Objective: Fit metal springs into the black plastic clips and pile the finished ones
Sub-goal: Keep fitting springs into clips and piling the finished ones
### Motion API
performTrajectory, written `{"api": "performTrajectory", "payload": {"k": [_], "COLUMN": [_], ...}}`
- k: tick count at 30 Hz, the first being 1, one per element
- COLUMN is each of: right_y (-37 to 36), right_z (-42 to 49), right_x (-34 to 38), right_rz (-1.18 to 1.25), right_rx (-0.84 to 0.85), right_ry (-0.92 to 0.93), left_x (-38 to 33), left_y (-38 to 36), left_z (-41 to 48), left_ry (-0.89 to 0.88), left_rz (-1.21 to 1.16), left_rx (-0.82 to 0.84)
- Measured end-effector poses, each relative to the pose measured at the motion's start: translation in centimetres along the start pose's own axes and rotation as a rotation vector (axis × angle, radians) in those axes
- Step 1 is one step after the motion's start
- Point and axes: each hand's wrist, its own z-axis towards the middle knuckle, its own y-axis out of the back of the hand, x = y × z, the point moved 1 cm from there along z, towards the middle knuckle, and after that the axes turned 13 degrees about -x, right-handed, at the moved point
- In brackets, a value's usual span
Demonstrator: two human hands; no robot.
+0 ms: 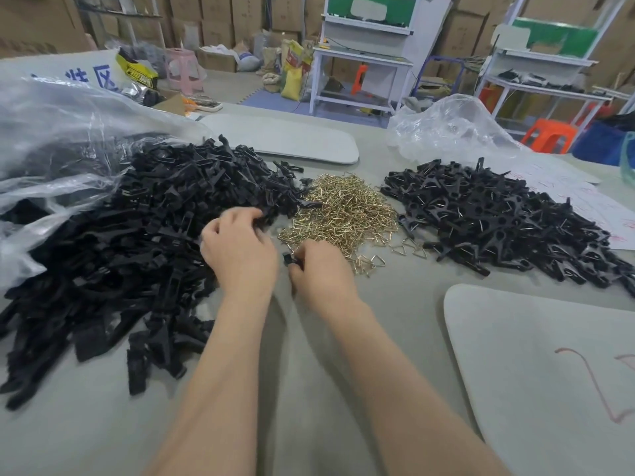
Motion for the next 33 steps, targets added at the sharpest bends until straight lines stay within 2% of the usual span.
{"api": "performTrajectory", "payload": {"k": [2, 4, 6, 11, 16, 19, 21, 24, 27, 29, 30, 33], "right_y": [0.8, 1.8, 2.7, 3.8, 4.1, 4.3, 4.4, 4.3, 4.3, 4.3, 4.3, 4.3], "right_z": [0.4, 0.7, 0.5, -0.2, -0.1, -0.1, 0.0, 0.0, -0.1, -0.1, -0.2, -0.3], "right_x": [-1.2, -2.5, -3.9, -5.1, -5.2, -5.2, -5.1, -5.0, -4.7, -4.4, -4.3, -4.0], "right_rz": [0.191, 0.445, 0.685, 1.188, 1.496, 1.630, 1.672, 1.631, 1.418, 1.246, 1.190, 1.105], "right_rx": [-0.023, -0.036, -0.045, -0.019, 0.034, 0.054, 0.077, 0.069, 0.017, -0.014, -0.027, -0.049], "right_ry": [-0.112, -0.287, -0.437, -0.616, -0.770, -0.826, -0.818, -0.752, -0.586, -0.507, -0.493, -0.443], "left_x": [0.3, 0.5, 0.8, 0.7, -0.1, -1.3, -2.3, -3.1, -3.1, -2.7, -2.5, -2.2], "left_y": [-0.9, -1.4, -1.6, -1.8, -1.4, -1.0, -0.6, -0.5, -1.0, -1.3, -1.4, -1.6], "left_z": [-0.9, -1.5, -1.5, -1.5, -1.6, -1.4, -1.5, -1.9, -2.1, -2.1, -2.1, -2.1], "left_ry": [-0.087, -0.105, -0.116, -0.119, -0.143, -0.142, -0.075, 0.109, 0.461, 0.662, 0.707, 0.690], "left_rz": [0.283, 0.399, 0.420, 0.465, 0.353, -0.006, -0.334, -0.561, -0.763, -0.834, -0.832, -0.757], "left_rx": [0.203, 0.289, 0.276, 0.260, 0.196, 0.143, 0.216, 0.309, 0.414, 0.478, 0.489, 0.460]}}
